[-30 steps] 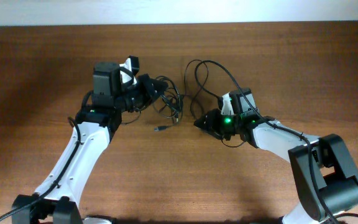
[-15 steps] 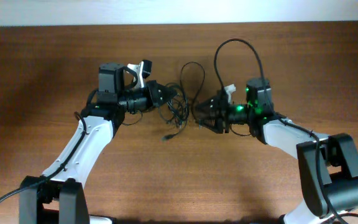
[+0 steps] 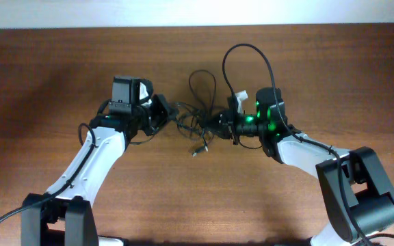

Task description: Untangle cables

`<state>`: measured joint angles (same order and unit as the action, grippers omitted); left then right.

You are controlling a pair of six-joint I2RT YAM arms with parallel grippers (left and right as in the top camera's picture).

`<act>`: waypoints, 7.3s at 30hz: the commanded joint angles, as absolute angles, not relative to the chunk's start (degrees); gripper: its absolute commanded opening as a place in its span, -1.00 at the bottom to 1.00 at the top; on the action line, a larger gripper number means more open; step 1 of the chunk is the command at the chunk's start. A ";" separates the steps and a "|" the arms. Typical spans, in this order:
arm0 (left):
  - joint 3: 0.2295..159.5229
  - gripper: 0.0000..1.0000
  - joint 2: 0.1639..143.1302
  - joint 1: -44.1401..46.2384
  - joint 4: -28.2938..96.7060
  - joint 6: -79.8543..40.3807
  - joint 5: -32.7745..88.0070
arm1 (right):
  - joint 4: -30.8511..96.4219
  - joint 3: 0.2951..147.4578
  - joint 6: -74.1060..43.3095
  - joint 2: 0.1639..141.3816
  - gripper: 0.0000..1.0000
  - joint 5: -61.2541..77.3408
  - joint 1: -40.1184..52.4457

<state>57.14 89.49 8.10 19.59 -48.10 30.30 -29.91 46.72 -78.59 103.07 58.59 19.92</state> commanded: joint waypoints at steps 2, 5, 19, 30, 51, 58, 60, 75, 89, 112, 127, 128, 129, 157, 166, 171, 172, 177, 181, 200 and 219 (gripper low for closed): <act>57.14 -1.00 89.47 5.56 19.42 -57.63 4.19 | -45.60 47.29 -63.40 102.59 -0.92 70.37 16.73; 57.14 -1.00 89.47 5.45 23.03 -57.41 -3.99 | -59.09 47.27 -63.20 102.59 -0.92 76.07 13.32; 57.14 -1.00 88.68 5.48 -3.49 -73.08 39.83 | -20.32 47.27 -67.48 102.61 0.68 54.57 10.09; 57.14 -1.00 88.64 7.73 -24.45 -95.57 50.98 | -23.92 47.29 -102.28 102.61 0.64 37.69 18.61; 57.14 -1.00 88.64 10.83 -23.53 -95.57 54.98 | -26.55 47.90 -106.52 102.63 0.97 26.63 22.81; 57.14 -1.00 88.60 10.02 -23.57 -94.89 48.66 | -23.90 47.90 -101.80 102.63 -0.92 36.71 23.64; 57.14 -1.00 88.60 5.17 -21.71 -71.20 47.48 | -19.07 47.90 -81.08 102.61 -0.92 37.15 22.85; 57.14 0.85 88.60 2.94 24.99 -18.63 28.21 | -1.89 47.92 -39.18 99.68 -0.92 36.18 12.29; 57.14 0.22 100.14 22.15 28.32 -81.62 30.09 | 2.44 47.90 -39.18 99.68 -0.92 36.23 12.29; 46.72 -1.00 99.11 17.04 10.24 -71.05 27.86 | 9.28 47.92 -32.16 99.68 -0.92 39.46 12.34; 46.70 -1.00 97.91 1.93 -21.58 -46.72 64.03 | 5.19 47.94 -27.27 90.45 0.24 55.20 3.55; 46.70 -1.00 97.91 2.07 -20.64 -43.59 64.07 | 4.75 47.94 -27.46 87.83 0.19 59.94 3.73; 46.70 -1.00 97.91 2.13 -20.73 -40.95 64.03 | 3.95 47.94 -27.49 86.24 0.06 63.90 3.84; 46.70 -1.00 97.91 12.67 -16.19 -44.34 53.34 | 3.11 47.92 -46.98 84.42 0.03 45.56 15.49; 46.70 -1.00 97.91 14.72 -30.81 -53.34 56.84 | 4.58 47.90 -41.32 85.67 -0.92 48.05 15.46; 46.70 -1.00 97.91 14.37 -10.50 -53.28 42.26 | -22.65 47.90 -35.83 85.67 -0.92 72.27 15.27; 46.70 -1.00 97.91 14.37 -6.48 -53.06 40.84 | -28.10 47.90 -38.04 85.67 -0.92 72.90 15.27; 46.70 -1.00 97.89 12.03 -15.79 -53.12 48.47 | -26.22 47.90 -37.98 85.67 -0.92 72.40 15.27; 46.70 -1.00 97.89 7.97 -33.78 -53.10 65.80 | -11.31 47.90 -38.39 85.67 -0.92 57.36 15.27; 46.22 -1.00 97.91 8.84 -44.29 -45.78 66.28 | 1.34 47.92 -43.77 85.67 -0.92 25.02 15.31; 46.22 -1.00 97.89 13.63 -18.79 -29.02 43.64 | 0.86 47.90 -39.86 85.67 0.03 51.64 15.35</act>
